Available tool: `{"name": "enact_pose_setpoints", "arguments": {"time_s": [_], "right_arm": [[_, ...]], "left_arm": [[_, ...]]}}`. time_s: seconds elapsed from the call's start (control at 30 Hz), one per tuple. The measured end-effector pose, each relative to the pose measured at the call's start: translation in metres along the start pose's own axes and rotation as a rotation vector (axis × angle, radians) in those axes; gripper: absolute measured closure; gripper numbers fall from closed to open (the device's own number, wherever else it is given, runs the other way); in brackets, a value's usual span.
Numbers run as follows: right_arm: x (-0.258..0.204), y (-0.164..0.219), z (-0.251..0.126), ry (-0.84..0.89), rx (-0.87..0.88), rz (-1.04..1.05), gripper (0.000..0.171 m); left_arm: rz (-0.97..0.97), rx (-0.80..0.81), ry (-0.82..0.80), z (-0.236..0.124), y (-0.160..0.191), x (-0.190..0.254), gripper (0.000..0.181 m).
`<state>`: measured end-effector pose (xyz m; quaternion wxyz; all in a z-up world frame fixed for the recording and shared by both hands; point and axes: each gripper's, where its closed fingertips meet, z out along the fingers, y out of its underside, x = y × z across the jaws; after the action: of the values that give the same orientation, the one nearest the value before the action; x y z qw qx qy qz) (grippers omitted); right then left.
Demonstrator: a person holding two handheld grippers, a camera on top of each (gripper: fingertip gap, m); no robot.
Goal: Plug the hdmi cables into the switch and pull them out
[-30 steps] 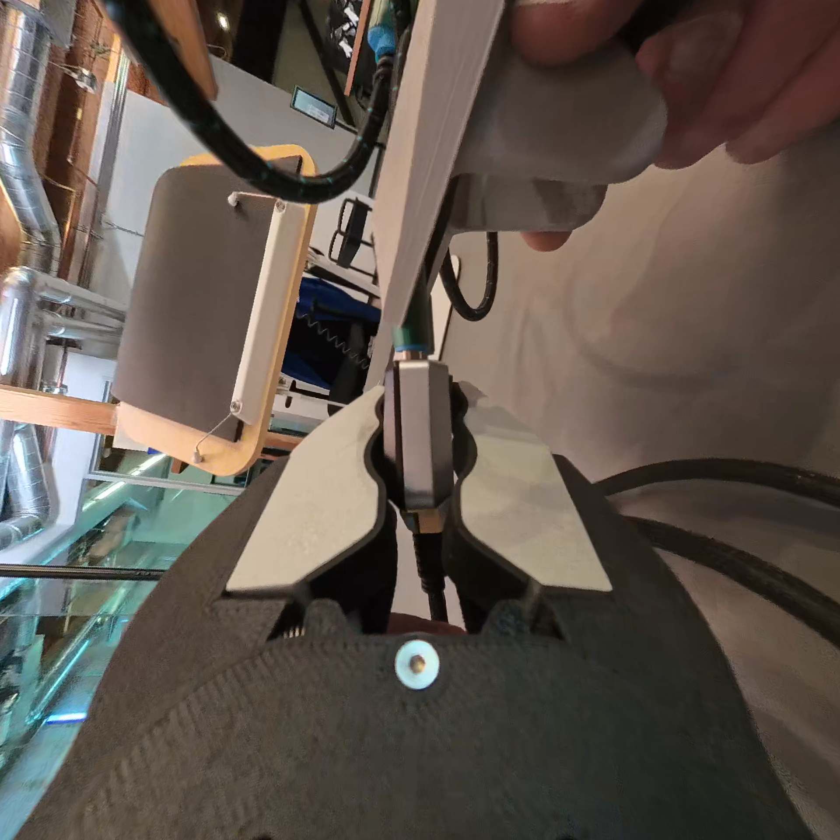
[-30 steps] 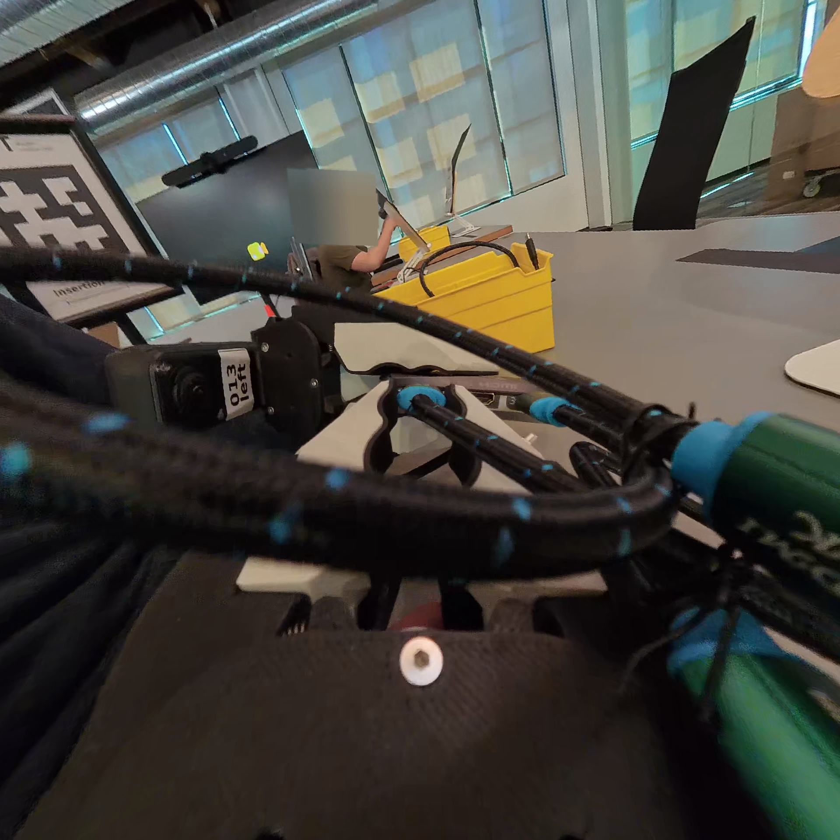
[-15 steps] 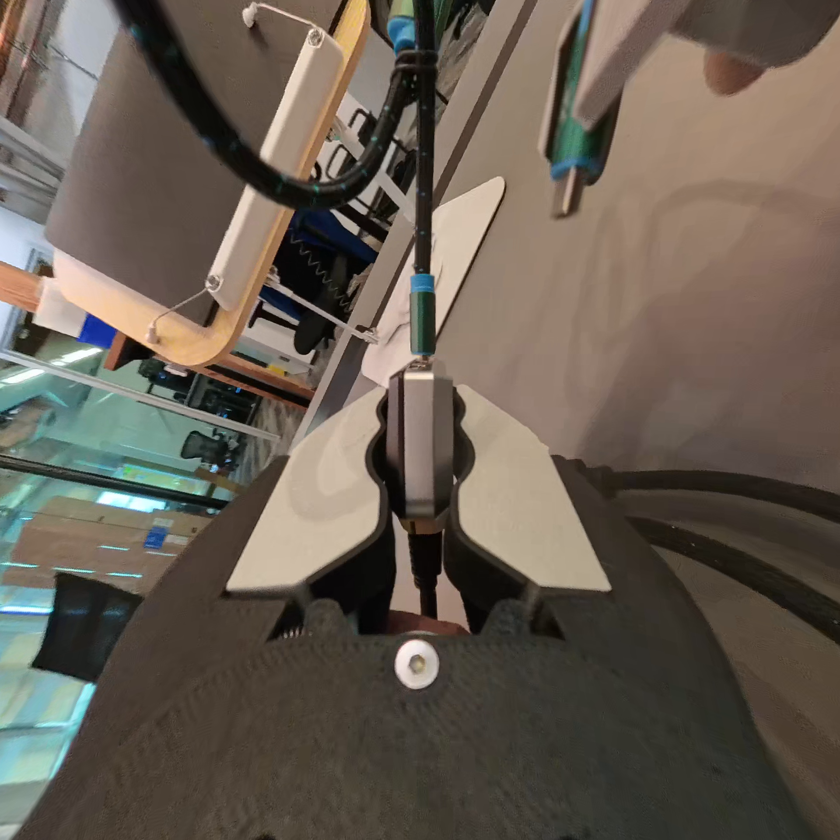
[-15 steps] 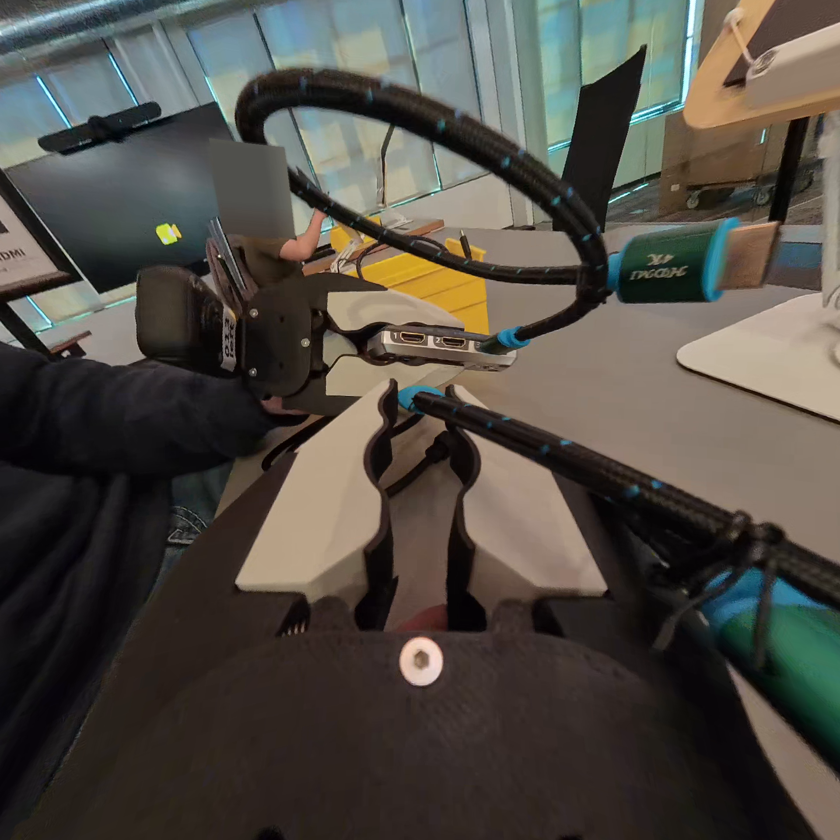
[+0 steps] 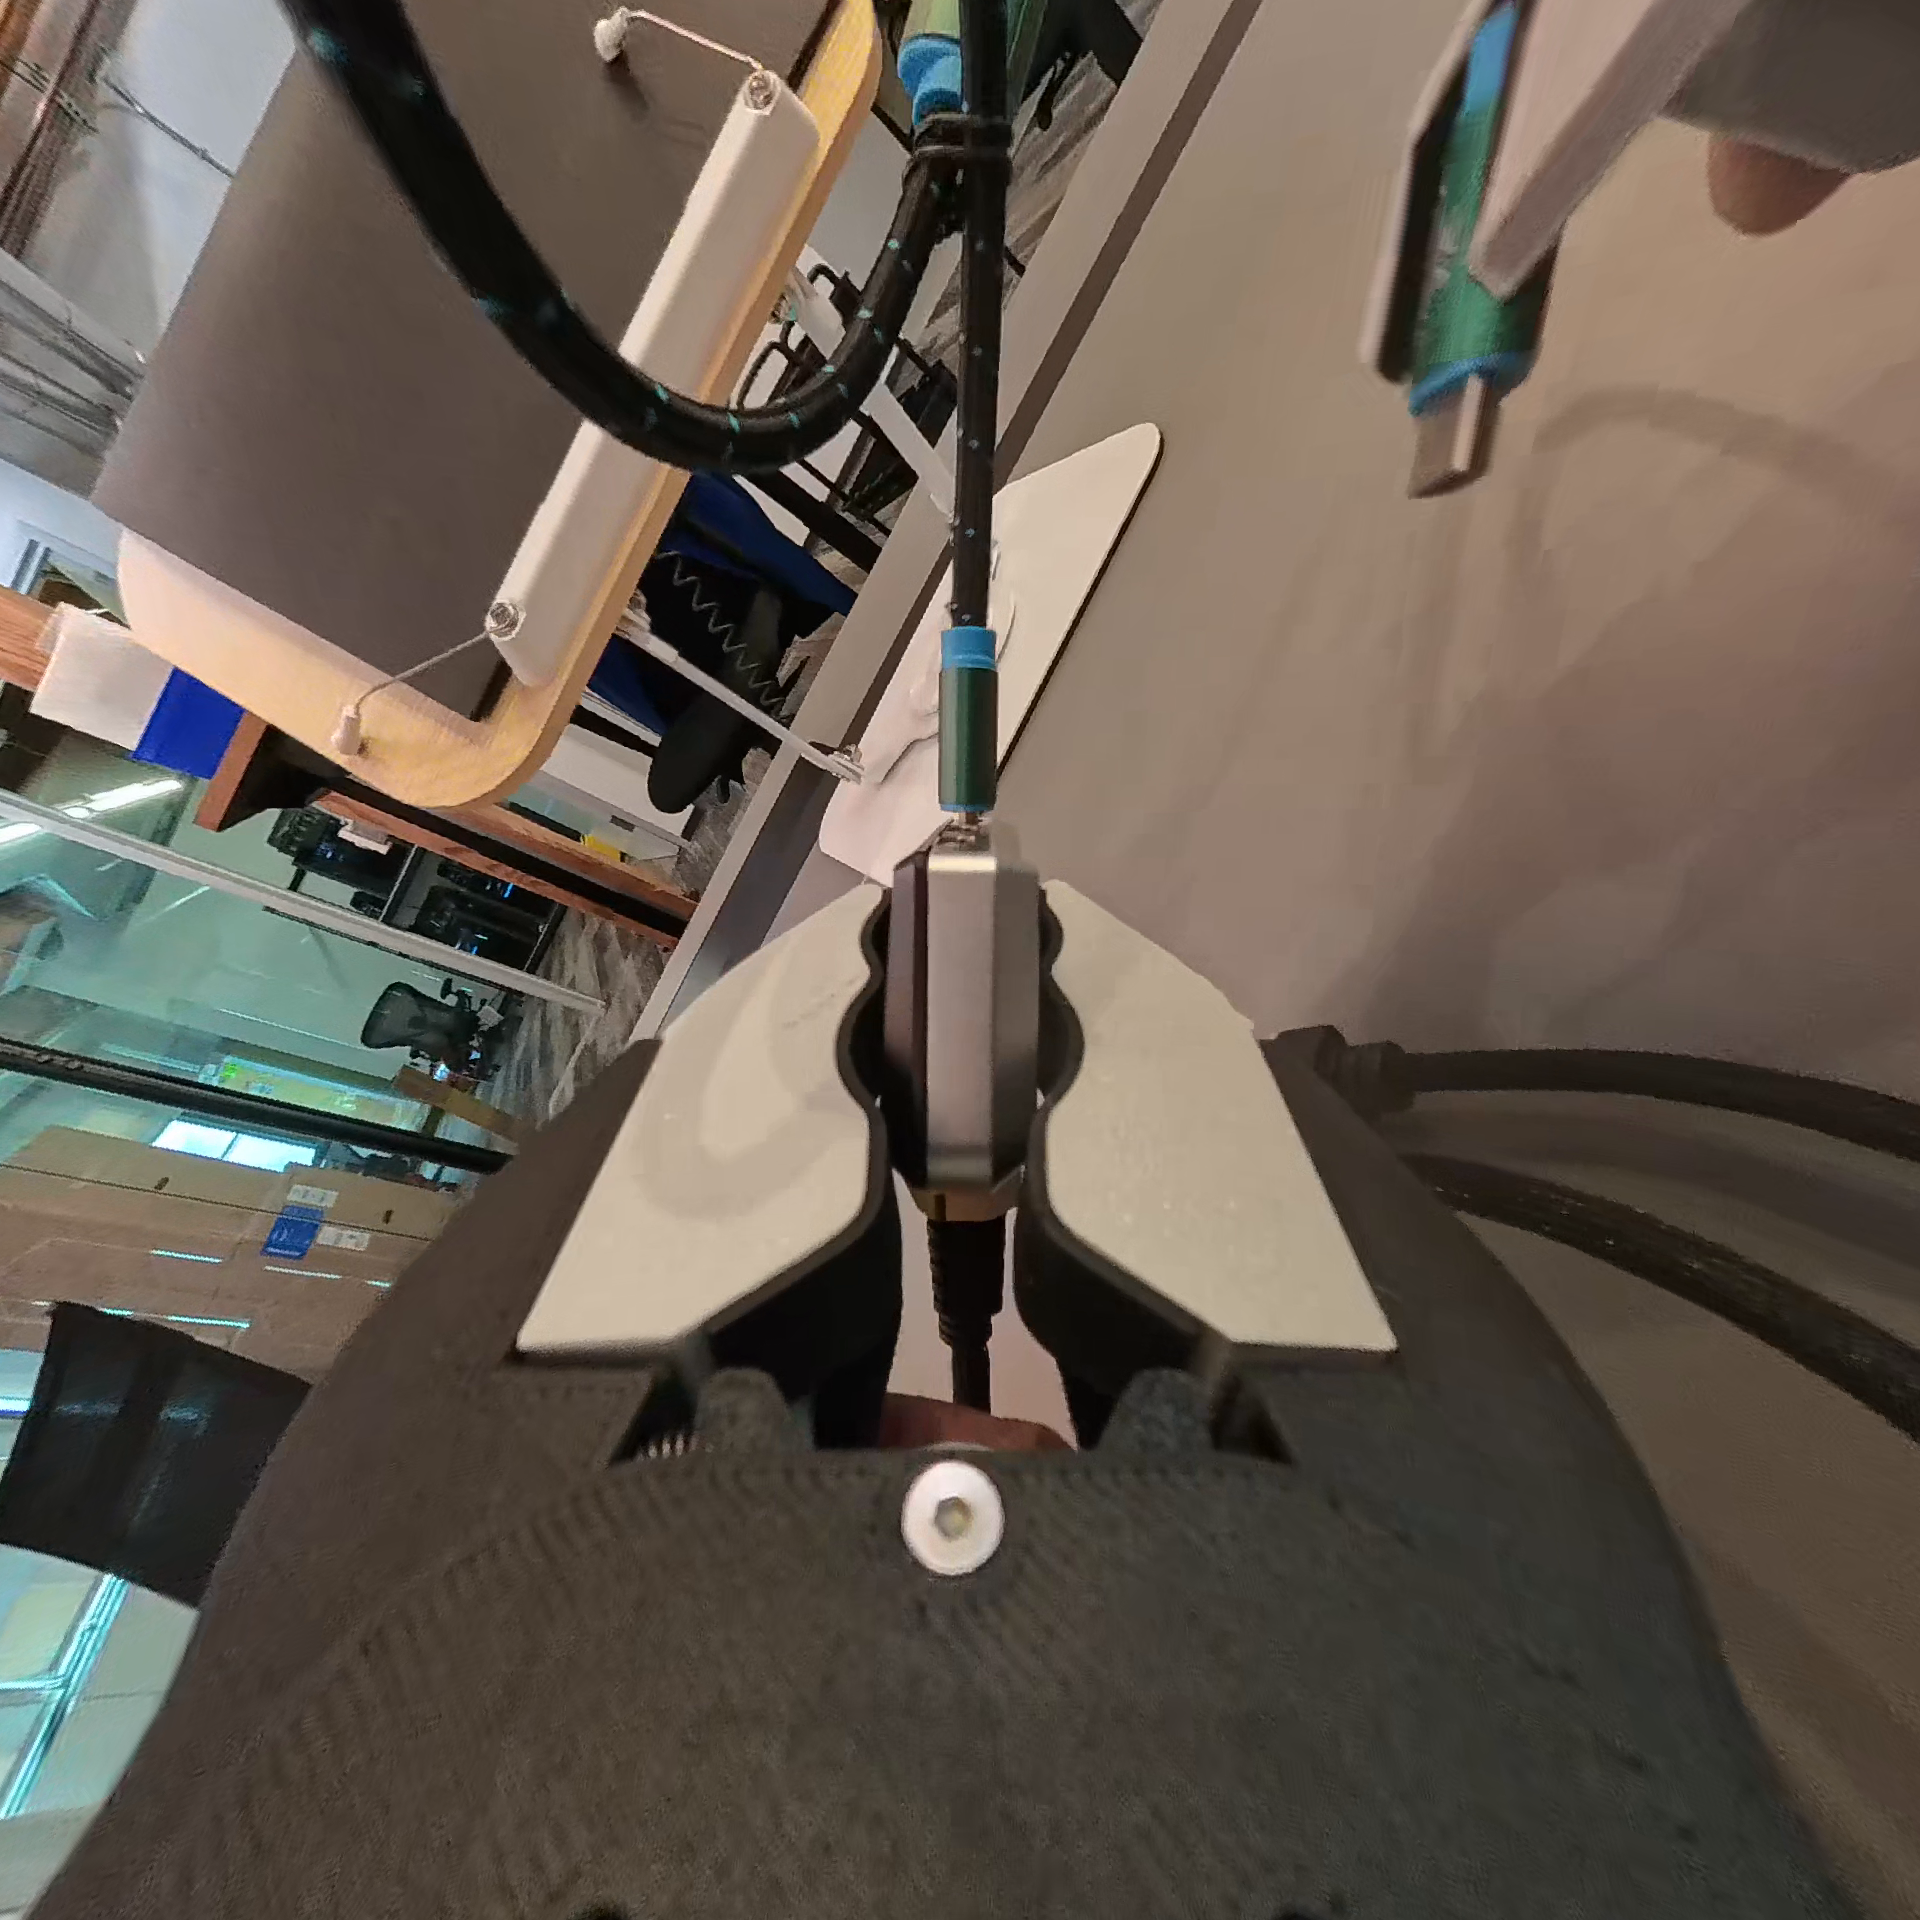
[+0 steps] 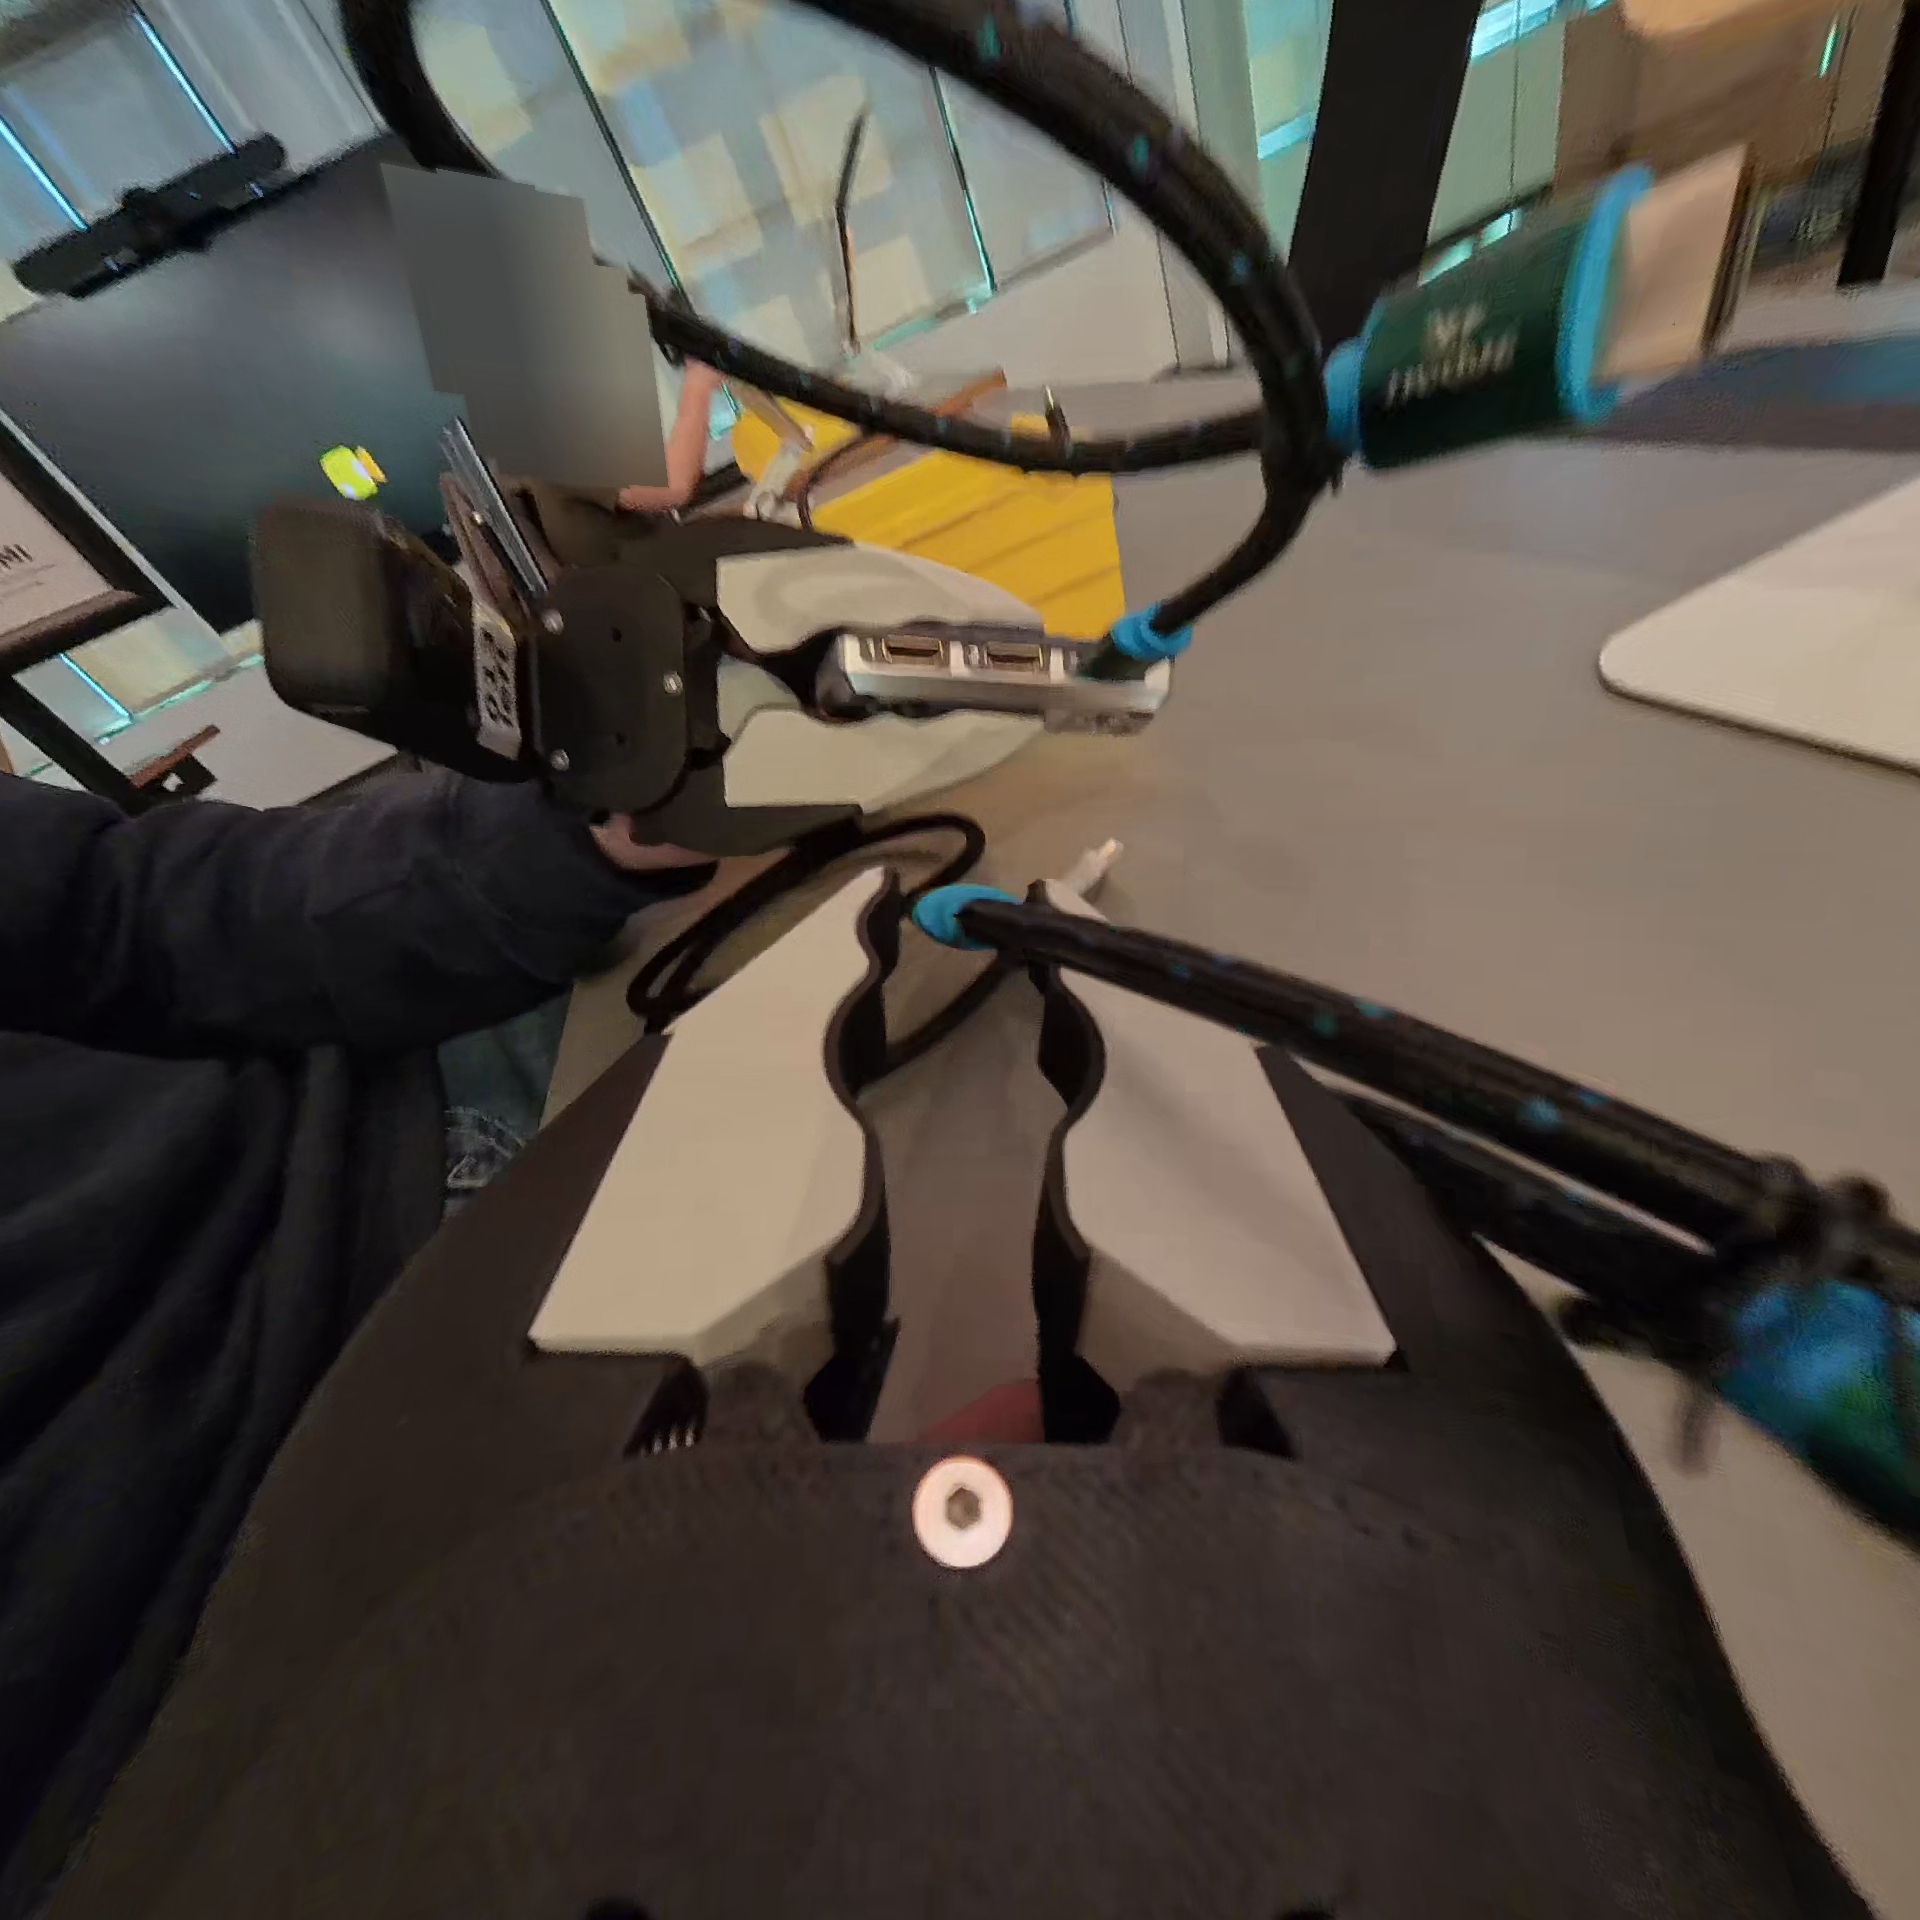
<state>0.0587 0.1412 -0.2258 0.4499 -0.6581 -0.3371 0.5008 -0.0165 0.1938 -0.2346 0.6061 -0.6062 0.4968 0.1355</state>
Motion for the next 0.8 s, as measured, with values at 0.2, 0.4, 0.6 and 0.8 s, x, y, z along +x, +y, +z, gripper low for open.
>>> {"name": "enact_pose_setpoints", "arguments": {"time_s": [0.2,0.4,0.6,0.8], "right_arm": [[0.008,0.034,-0.011,0.096,-0.211,0.063,0.132],[0.006,0.068,-0.035,0.262,-0.490,-0.021,0.101],[-0.040,0.045,-0.050,0.177,-0.462,-0.186,0.125],[-0.019,-0.031,-0.017,0.211,-0.091,-0.133,0.115]], "left_arm": [[-0.010,-0.010,0.021,0.002,0.004,0.003,0.160],[-0.001,-0.018,0.031,0.002,0.003,0.005,0.159],[0.014,-0.001,0.029,-0.001,-0.004,0.003,0.159],[0.049,0.084,0.048,-0.012,-0.032,0.004,0.160]]}}
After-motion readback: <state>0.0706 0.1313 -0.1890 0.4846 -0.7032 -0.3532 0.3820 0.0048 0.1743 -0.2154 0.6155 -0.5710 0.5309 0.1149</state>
